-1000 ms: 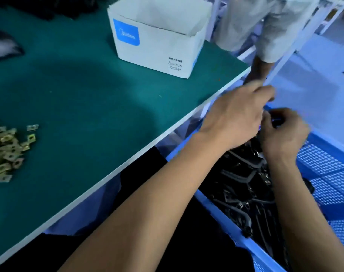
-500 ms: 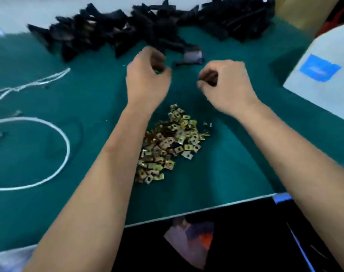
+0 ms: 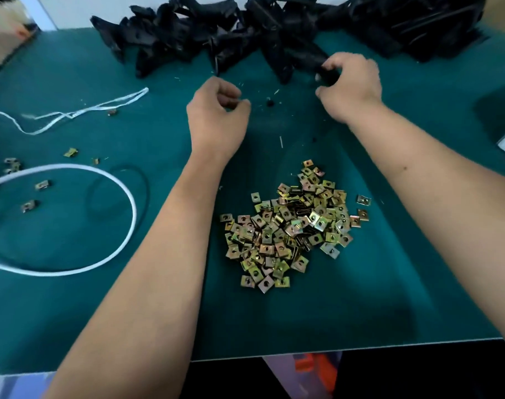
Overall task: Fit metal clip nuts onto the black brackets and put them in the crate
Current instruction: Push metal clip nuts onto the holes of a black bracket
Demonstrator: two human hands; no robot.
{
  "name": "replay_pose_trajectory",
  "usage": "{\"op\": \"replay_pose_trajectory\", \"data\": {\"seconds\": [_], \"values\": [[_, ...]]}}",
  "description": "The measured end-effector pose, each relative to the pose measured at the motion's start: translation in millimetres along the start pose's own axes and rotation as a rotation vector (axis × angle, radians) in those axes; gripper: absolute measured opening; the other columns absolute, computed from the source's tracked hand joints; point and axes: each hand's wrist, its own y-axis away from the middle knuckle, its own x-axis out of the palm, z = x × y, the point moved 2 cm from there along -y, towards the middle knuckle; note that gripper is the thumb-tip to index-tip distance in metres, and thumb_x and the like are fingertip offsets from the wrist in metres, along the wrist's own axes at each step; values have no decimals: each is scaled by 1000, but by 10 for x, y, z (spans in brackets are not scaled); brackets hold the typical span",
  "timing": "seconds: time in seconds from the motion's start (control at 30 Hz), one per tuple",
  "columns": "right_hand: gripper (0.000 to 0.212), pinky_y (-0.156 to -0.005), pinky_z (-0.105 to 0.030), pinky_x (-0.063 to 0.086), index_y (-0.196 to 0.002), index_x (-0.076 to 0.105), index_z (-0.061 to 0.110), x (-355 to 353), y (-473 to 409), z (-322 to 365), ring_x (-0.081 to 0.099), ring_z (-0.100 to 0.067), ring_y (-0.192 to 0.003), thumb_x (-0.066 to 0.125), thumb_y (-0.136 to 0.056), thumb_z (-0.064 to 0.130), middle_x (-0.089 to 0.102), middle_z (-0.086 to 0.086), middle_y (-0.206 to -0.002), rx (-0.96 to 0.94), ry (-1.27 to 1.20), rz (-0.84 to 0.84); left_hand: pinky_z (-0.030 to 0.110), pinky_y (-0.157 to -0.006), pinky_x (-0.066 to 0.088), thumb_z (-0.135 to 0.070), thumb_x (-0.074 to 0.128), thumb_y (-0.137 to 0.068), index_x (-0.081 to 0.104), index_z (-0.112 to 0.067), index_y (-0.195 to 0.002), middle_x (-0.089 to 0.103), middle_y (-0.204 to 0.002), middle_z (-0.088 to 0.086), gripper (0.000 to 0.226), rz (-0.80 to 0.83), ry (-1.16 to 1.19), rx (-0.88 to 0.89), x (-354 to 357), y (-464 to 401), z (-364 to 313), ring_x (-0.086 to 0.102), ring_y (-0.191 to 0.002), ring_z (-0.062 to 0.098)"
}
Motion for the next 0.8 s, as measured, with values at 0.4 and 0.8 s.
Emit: {"op": "replay_pose_trajectory", "data": {"seconds": [0.4,0.8], "values": [[32,-41,-34,50,-115,53,12,-98,787,167,68,-29,-49,55,-104,42,73,-9,-81,-149,-498,297,37,-79,62,-1,77,-87,67,-13,-99,75,-91,4,19,293,599,-274,219,207,-196,74,-91,24],[11,-66,-16,45,-81,74,27,-293,781,-92,61,2,-66,83,-86,22,72,18,-74,-451,63,674,54,-86,61,4,47,-104,56,-13,-97,72,-113,22,20,248,868,-411,72,88,-67,72,-107,42]]}}
